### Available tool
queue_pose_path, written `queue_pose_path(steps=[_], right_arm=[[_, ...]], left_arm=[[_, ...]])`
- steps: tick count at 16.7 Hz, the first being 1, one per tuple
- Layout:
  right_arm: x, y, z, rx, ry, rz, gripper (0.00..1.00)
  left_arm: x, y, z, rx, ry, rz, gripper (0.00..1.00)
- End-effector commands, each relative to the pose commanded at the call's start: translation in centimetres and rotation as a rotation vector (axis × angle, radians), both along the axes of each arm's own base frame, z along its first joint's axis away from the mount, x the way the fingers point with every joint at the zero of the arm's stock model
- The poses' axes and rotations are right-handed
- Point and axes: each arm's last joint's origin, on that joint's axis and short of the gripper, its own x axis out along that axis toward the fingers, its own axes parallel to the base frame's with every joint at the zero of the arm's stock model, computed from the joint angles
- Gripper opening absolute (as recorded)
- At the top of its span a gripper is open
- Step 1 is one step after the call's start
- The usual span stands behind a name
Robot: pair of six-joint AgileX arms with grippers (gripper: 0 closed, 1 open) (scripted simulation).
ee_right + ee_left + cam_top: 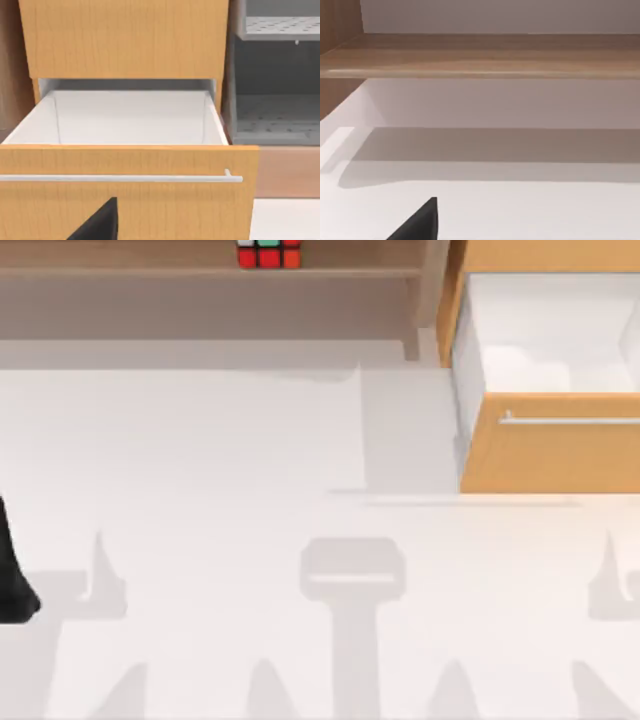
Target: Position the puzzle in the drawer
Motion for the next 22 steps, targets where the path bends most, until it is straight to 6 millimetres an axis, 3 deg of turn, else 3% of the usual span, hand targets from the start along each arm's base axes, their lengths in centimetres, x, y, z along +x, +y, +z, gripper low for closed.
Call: queue_pose_path(steps=[5,8,11,14,17,20,22], right_arm=[[0.1,0.1,1.1,0.001,-0.003,-0.002,1.0],[0.8,0.5,3.9,0.002,-0.004,-0.006,1.0],[2.7,1.4,7.6,0.0,0.008,-0.012,1.0],[6.2,3.1,11.5,-0.001,0.009,-0.016,1.0],[11.0,6.3,14.6,-0.003,0.005,-0.016,1.0],[16.4,10.9,16.0,-0.003,0.001,-0.014,1.0],[19.8,14.8,15.8,-0.003,-0.001,-0.011,1.0]], left_arm=[[0.0,0.0,0.0,0.0,0.0,0.0,1.0],[0.0,0.0,0.0,0.0,0.0,0.0,1.0],[0.0,0.0,0.0,0.0,0.0,0.0,1.0],[0.0,0.0,0.0,0.0,0.0,0.0,1.0],[0.0,0.0,0.0,0.0,0.0,0.0,1.0],[0.0,0.0,0.0,0.0,0.0,0.0,1.0],[0.0,0.0,0.0,0.0,0.0,0.0,1.0]])
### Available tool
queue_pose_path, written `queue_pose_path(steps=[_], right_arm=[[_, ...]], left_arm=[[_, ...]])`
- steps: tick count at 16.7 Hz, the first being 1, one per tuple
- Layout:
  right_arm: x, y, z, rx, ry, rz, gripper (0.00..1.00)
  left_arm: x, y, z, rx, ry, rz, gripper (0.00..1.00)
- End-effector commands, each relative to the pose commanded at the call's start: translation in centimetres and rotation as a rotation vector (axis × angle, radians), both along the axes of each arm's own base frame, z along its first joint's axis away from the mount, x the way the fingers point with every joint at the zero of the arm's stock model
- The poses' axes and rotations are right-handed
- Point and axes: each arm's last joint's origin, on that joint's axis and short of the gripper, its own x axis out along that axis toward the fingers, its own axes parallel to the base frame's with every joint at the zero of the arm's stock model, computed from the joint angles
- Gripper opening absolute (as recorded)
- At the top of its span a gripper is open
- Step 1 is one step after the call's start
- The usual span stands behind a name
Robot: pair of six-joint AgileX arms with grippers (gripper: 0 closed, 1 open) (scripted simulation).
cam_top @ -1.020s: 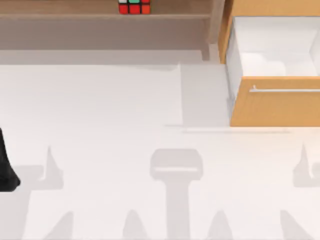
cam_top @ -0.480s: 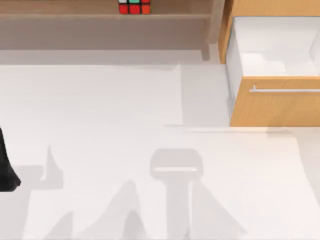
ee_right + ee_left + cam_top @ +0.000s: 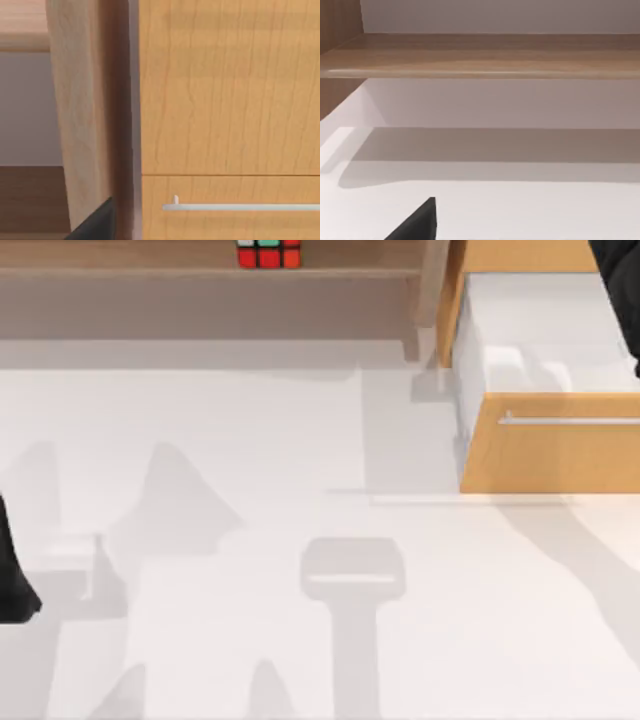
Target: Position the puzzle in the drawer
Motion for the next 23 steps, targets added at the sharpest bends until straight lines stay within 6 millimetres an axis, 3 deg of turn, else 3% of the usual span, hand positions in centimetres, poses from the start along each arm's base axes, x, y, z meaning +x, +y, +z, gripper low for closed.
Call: queue_pose_path(steps=[5,9,12,16,23], right_arm=[[6.0,10.5,-4.1,0.002,-0.003,0.006,1.0],[7.8,17.7,-9.4,0.003,-0.002,0.008,1.0],[8.1,21.4,-13.0,0.002,0.0,0.006,1.0],[8.0,23.7,-15.8,0.003,0.001,0.002,1.0],[8.2,23.6,-16.0,0.0,0.004,-0.002,1.0]], left_arm=[[0.0,0.0,0.0,0.0,0.0,0.0,1.0],[0.0,0.0,0.0,0.0,0.0,0.0,1.0],[0.0,0.0,0.0,0.0,0.0,0.0,1.0],[0.0,0.0,0.0,0.0,0.0,0.0,1.0],[0.0,0.0,0.0,0.0,0.0,0.0,1.0]])
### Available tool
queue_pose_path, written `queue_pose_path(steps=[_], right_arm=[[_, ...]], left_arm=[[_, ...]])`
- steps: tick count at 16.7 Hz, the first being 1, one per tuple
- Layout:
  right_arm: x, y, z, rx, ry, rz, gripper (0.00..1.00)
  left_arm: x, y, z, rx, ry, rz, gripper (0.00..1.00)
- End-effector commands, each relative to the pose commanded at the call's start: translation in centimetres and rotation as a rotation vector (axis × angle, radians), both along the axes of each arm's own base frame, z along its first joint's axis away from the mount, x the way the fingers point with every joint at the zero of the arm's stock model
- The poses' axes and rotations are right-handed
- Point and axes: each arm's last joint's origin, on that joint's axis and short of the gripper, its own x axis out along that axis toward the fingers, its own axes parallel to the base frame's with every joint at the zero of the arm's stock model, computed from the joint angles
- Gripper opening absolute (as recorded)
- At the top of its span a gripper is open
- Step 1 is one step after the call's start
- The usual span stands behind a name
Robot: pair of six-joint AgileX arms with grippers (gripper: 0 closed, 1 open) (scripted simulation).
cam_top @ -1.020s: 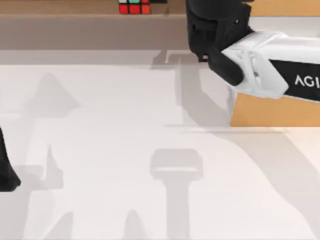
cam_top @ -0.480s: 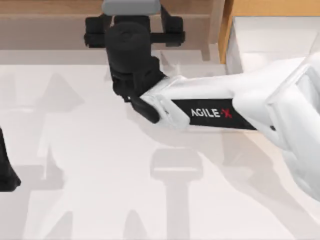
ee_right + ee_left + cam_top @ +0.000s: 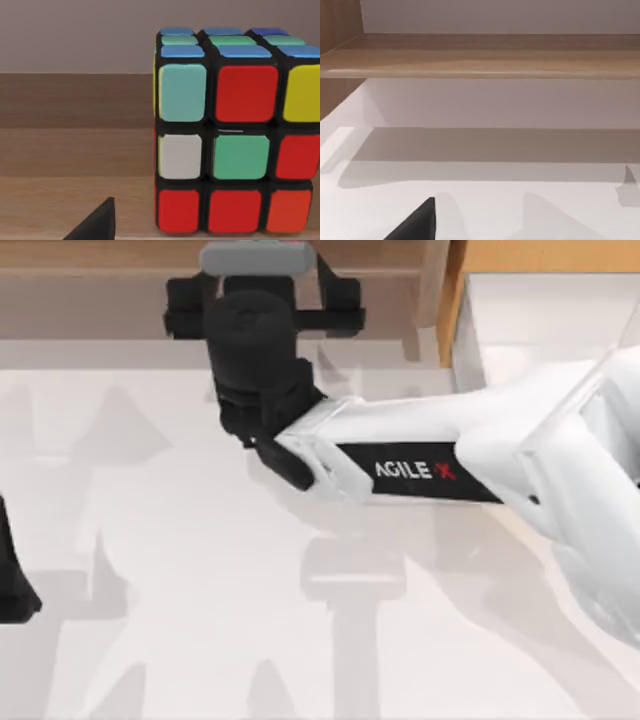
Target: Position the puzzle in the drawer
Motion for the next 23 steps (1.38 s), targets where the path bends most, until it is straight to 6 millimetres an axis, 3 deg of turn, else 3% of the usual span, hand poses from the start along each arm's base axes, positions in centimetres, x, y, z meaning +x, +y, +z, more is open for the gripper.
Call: queue_pose_path(steps=[10,15,23], right_arm=[[5.3,0.2,0.1,0.004,-0.004,0.003,1.0],[5.8,0.2,0.0,0.003,-0.003,0.003,1.0],[5.8,0.2,0.0,0.003,-0.003,0.003,0.4]], left_arm=[[0.0,0.0,0.0,0.0,0.0,0.0,1.0],[0.0,0.0,0.0,0.0,0.0,0.0,1.0],[0.0,0.0,0.0,0.0,0.0,0.0,1.0]])
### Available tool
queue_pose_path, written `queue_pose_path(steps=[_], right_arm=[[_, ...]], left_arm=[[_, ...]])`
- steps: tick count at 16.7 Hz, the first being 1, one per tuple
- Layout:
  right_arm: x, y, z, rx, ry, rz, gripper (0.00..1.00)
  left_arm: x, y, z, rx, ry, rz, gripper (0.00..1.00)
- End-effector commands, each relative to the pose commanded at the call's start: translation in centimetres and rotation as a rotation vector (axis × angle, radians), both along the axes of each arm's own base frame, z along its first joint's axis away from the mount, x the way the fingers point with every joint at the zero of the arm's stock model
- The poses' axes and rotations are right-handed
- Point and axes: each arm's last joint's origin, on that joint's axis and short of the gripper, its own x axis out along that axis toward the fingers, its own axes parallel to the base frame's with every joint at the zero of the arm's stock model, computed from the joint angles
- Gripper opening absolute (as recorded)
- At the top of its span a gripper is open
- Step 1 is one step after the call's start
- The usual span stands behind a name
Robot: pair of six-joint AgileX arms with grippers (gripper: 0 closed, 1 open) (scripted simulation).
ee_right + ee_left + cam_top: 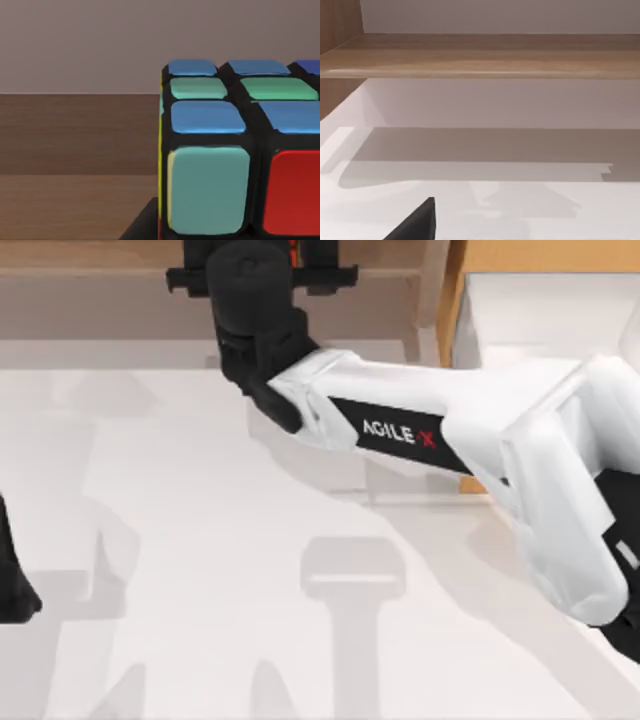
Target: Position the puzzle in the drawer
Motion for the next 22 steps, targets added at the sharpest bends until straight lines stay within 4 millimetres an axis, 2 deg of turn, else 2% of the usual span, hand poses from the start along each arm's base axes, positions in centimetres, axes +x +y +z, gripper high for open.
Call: queue_pose_path(steps=[5,6,15,22], right_arm=[[0.0,0.0,0.0,0.0,0.0,0.0,0.02],[0.0,0.0,0.0,0.0,0.0,0.0,0.0],[-0.2,0.2,0.2,0.003,-0.002,0.005,0.0],[-2.1,0.2,2.1,0.003,-0.001,0.005,0.0]], left_arm=[[0.0,0.0,0.0,0.0,0.0,0.0,1.0],[0.0,0.0,0.0,0.0,0.0,0.0,1.0],[0.0,0.0,0.0,0.0,0.0,0.0,1.0],[0.0,0.0,0.0,0.0,0.0,0.0,1.0]])
